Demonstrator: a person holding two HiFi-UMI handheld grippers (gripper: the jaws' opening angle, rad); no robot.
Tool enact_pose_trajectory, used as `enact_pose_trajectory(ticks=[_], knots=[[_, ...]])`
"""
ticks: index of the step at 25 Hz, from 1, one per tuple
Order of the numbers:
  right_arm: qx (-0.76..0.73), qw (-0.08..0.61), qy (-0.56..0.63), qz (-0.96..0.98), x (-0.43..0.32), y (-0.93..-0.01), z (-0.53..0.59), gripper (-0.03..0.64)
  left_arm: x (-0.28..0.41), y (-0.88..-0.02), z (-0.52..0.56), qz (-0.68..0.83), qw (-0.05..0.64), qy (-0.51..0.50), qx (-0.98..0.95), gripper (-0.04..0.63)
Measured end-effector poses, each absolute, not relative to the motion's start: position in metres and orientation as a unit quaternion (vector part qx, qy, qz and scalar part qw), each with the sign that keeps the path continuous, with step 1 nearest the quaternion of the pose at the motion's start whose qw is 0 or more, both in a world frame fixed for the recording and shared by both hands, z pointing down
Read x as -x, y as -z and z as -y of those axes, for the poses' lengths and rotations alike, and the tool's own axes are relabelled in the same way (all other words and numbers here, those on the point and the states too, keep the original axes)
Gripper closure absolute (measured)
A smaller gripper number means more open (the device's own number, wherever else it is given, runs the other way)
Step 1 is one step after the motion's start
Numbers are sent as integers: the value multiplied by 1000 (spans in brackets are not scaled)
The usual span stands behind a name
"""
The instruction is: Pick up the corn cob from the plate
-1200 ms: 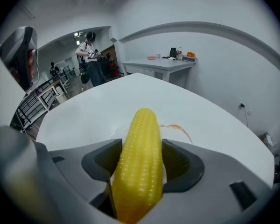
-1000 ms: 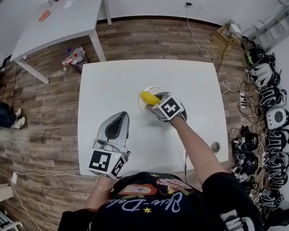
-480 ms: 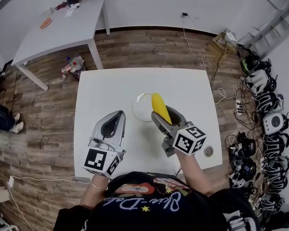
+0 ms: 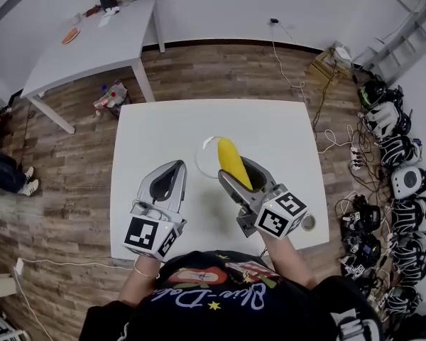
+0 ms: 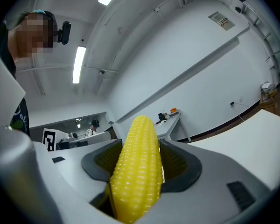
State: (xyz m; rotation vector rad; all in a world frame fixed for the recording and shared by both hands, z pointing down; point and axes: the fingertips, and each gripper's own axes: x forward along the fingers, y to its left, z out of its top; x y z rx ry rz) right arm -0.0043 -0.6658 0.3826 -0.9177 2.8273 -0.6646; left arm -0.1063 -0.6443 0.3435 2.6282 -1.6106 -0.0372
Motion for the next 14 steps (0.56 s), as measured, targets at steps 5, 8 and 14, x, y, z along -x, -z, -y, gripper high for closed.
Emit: enact_pose_trajectory(ticks=[5,8,14], knots=[[302,49,216,-927,4,-380,662,364,103,-345,642,518,32,12,-855,598],[308,47,205,-928,2,-377,660,364,102,-347,641,516,33,12,-856,598],[315,48,198,-927,0,-370,659,364,105,-346,639,519,33,12,-854,598]])
